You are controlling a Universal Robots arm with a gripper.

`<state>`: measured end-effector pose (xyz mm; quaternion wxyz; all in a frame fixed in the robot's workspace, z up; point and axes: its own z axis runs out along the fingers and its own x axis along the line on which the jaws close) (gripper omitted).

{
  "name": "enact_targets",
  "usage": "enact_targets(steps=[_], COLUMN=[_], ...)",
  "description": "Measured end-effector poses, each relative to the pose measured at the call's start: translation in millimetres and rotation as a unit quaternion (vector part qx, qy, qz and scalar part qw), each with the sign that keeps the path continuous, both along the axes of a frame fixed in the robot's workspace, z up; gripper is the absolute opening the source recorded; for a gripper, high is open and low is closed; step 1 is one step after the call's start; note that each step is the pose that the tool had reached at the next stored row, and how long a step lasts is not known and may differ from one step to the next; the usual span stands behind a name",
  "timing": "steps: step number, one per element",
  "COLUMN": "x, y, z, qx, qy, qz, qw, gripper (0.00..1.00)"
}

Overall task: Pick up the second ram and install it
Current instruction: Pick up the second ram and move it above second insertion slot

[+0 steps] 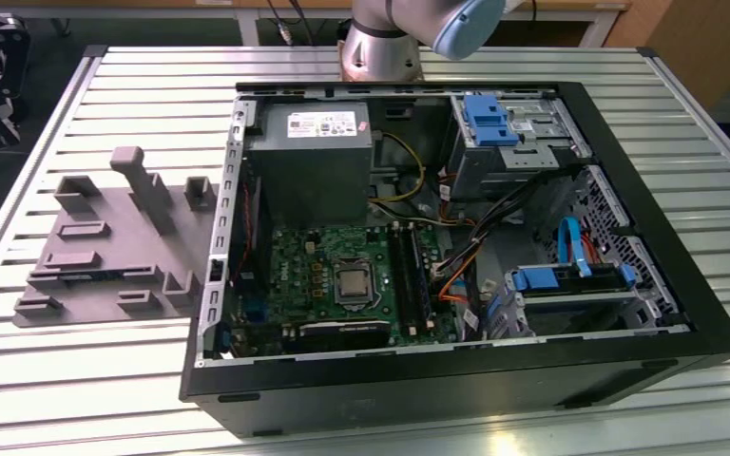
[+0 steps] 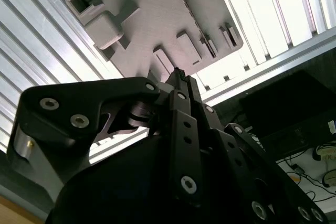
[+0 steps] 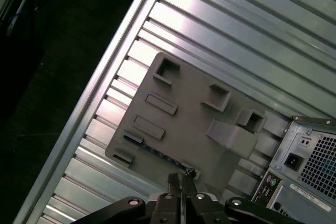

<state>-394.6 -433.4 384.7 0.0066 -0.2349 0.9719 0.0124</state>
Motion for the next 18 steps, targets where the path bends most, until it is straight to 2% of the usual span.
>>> enact_targets(steps=[13, 15, 16, 18], x=[0.0, 0.0, 0.0, 0.0], y=[0.0, 0.0, 0.0, 0.0], z=[0.0, 0.0, 0.0, 0.0], qx=[0.0000, 0.0000, 0.0000, 0.0000], qy=[0.0000, 0.0000, 0.0000, 0.0000], qz=[0.000, 0.000, 0.000, 0.000], qw=[1.0000, 1.0000, 1.0000, 1.0000], gripper=[0.17, 0.15, 0.11, 0.11])
